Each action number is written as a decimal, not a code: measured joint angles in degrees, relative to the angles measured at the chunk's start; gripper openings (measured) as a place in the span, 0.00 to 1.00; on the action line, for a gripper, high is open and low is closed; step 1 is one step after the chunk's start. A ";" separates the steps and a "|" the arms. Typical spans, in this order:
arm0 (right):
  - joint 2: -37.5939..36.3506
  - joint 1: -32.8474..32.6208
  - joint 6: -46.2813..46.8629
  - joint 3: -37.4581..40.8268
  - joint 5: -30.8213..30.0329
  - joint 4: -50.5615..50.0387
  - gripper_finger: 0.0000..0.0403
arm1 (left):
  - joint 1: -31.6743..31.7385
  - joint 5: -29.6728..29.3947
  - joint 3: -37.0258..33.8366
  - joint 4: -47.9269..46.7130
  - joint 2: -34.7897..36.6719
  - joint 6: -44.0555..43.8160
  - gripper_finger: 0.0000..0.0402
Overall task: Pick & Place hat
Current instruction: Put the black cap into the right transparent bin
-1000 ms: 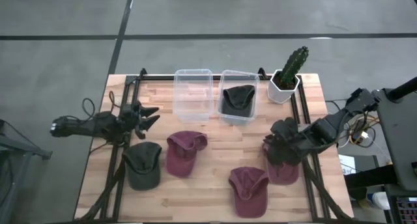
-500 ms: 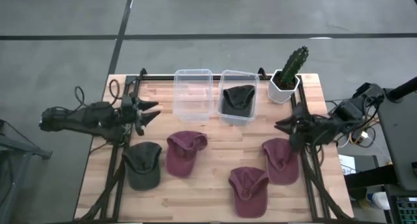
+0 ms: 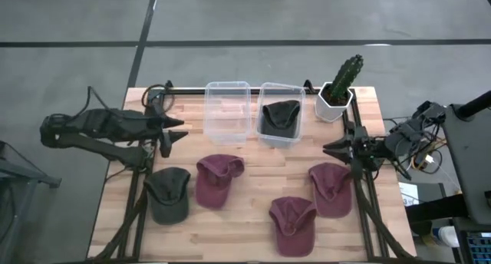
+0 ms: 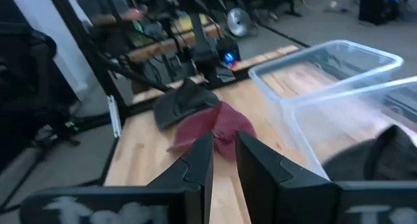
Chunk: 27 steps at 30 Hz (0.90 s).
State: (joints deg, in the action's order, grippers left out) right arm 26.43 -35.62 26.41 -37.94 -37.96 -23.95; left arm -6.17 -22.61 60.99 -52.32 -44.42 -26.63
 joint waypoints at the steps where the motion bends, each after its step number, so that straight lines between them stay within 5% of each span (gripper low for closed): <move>1: -1.03 0.00 -1.02 1.67 0.46 2.40 0.15 | 0.00 0.62 1.29 -2.95 -0.87 -1.66 0.52; 8: -7.37 0.00 -5.76 11.47 2.02 17.72 0.15 | 0.00 9.18 7.11 -22.74 -7.16 -17.51 0.52; 14: -9.86 0.04 -4.25 15.13 1.97 20.34 0.15 | -0.48 23.12 6.27 -34.54 -10.83 -31.81 0.52; 17: -9.83 0.04 -4.09 15.33 1.98 20.44 0.15 | -1.74 26.99 5.17 -35.79 -11.86 -36.03 0.52; 27: -9.81 0.01 -3.89 15.33 1.95 20.46 0.15 | -10.48 26.71 2.97 -30.45 -14.09 -49.99 0.52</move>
State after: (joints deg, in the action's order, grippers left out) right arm 16.62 -35.61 22.52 -22.61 -36.01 -3.49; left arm -16.66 4.11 63.96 -82.78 -58.51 -76.63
